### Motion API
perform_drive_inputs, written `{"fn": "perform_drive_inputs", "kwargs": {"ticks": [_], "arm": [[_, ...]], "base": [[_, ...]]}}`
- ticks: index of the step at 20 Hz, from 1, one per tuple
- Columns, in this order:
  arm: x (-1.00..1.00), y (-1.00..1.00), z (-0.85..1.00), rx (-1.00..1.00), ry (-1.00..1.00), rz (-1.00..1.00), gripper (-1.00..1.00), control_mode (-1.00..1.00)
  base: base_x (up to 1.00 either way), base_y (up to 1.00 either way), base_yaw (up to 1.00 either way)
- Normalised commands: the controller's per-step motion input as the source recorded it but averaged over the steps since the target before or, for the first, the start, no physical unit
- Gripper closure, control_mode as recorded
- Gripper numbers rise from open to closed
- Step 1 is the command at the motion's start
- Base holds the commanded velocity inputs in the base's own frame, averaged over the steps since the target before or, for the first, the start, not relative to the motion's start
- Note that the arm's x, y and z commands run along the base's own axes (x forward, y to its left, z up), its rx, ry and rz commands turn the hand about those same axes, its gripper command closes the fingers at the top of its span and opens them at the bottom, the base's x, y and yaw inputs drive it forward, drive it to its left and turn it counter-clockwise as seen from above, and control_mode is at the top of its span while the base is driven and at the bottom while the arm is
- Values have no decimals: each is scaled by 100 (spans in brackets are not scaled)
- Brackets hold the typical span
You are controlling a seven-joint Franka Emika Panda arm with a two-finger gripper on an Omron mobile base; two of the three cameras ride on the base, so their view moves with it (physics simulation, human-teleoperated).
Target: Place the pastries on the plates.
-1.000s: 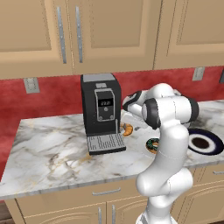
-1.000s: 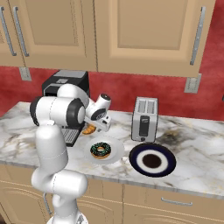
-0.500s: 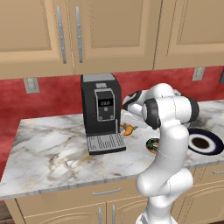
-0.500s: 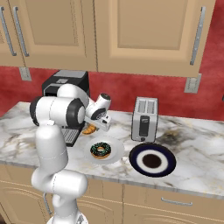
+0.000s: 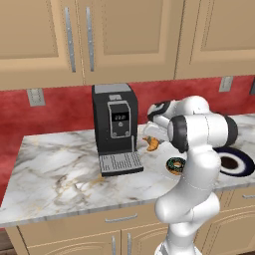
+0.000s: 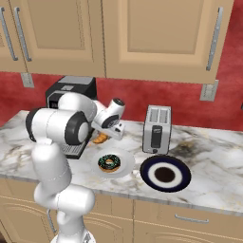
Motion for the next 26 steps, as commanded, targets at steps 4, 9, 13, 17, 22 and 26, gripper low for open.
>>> {"fn": "perform_drive_inputs", "kwargs": {"ticks": [4, 9, 13, 17, 22, 26], "arm": [[-30, -18, 37, 0, -1, 0, 100, -100], [-37, -21, 31, 0, 0, 0, 100, -100], [-59, -33, 27, 0, 0, 0, 100, -100], [-61, -33, 20, 0, -1, 0, 100, -100], [-41, -25, 38, 0, -1, 0, 100, -100], [-41, -39, 30, 0, -2, 0, 100, -100]], "base": [[0, 0, 0], [0, 0, 0], [0, 0, 0], [0, 0, 0], [0, 0, 0], [0, 0, 0]]}}
